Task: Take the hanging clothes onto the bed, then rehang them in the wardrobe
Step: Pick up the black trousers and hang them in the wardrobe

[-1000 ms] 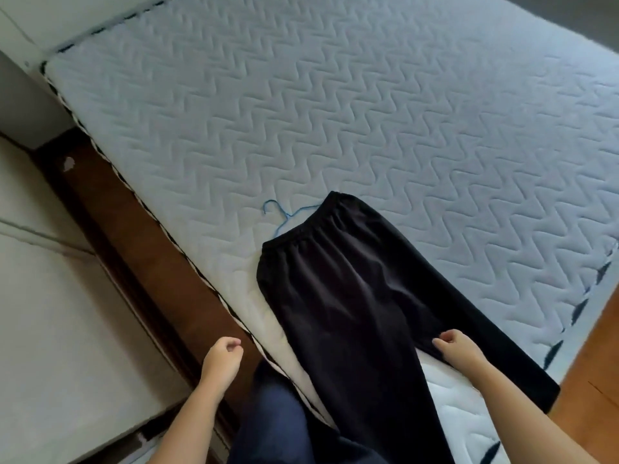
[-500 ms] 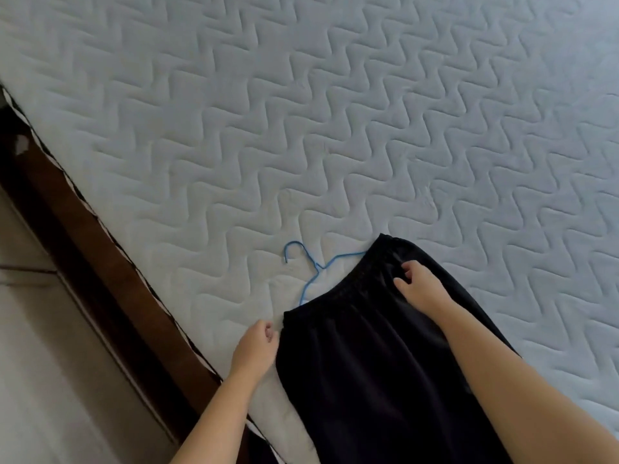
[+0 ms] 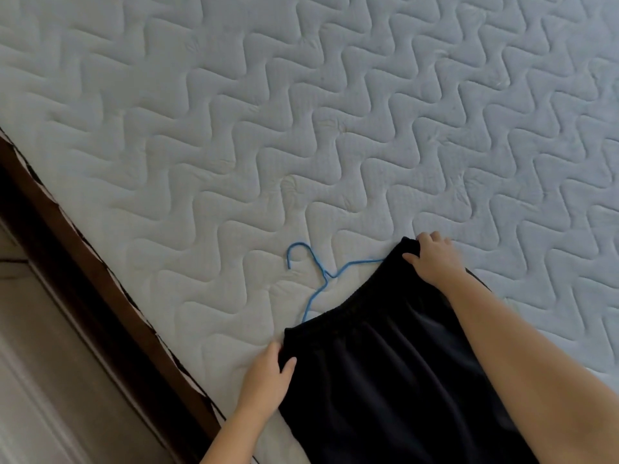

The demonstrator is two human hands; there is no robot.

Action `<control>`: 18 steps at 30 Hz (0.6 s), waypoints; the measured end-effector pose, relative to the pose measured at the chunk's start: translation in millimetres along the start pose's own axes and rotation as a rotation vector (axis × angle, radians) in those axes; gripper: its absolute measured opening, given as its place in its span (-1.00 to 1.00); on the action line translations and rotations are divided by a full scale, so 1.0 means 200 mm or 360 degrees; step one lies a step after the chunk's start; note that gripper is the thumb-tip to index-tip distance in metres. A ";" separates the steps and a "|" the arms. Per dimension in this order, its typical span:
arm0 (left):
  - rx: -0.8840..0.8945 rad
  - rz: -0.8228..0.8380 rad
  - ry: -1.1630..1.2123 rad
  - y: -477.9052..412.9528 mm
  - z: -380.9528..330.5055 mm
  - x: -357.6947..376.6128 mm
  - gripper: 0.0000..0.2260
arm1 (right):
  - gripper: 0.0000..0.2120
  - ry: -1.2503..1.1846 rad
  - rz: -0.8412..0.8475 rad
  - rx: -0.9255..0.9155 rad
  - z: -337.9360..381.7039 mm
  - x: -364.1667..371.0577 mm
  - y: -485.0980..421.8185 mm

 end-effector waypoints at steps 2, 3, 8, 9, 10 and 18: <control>-0.0063 0.0043 0.0036 0.02 0.01 0.02 -0.95 | -0.55 -0.0040 0.0077 0.0025 -0.03 0.01 0.03; -0.0107 0.0062 0.0081 0.04 0.02 0.02 -0.92 | -0.56 -0.0057 0.0115 0.0039 -0.05 0.01 0.06; -0.0330 0.0110 0.0204 0.19 0.06 0.00 -0.87 | -0.56 -0.0121 0.0167 0.0095 -0.15 0.03 0.28; -0.0355 0.0104 0.0166 0.23 0.06 0.00 -0.91 | -0.55 -0.0150 0.0173 0.0120 -0.17 0.03 0.34; -0.0365 0.0101 0.0112 0.27 0.07 0.00 -0.85 | -0.55 -0.0178 0.0184 0.0149 -0.19 0.04 0.40; -0.0358 -0.0029 0.0037 0.69 0.09 -0.08 -0.73 | -0.48 -0.0656 0.0054 0.0387 -0.41 0.10 1.06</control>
Point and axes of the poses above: each hand's wrist, its own y-axis away from the middle knuckle, its own x-axis out of the palm, z = x × y, the point moved 4 cm from there along -y, towards the middle knuckle, and after that the axes turned 12 degrees about -y, right-handed, at the moved point
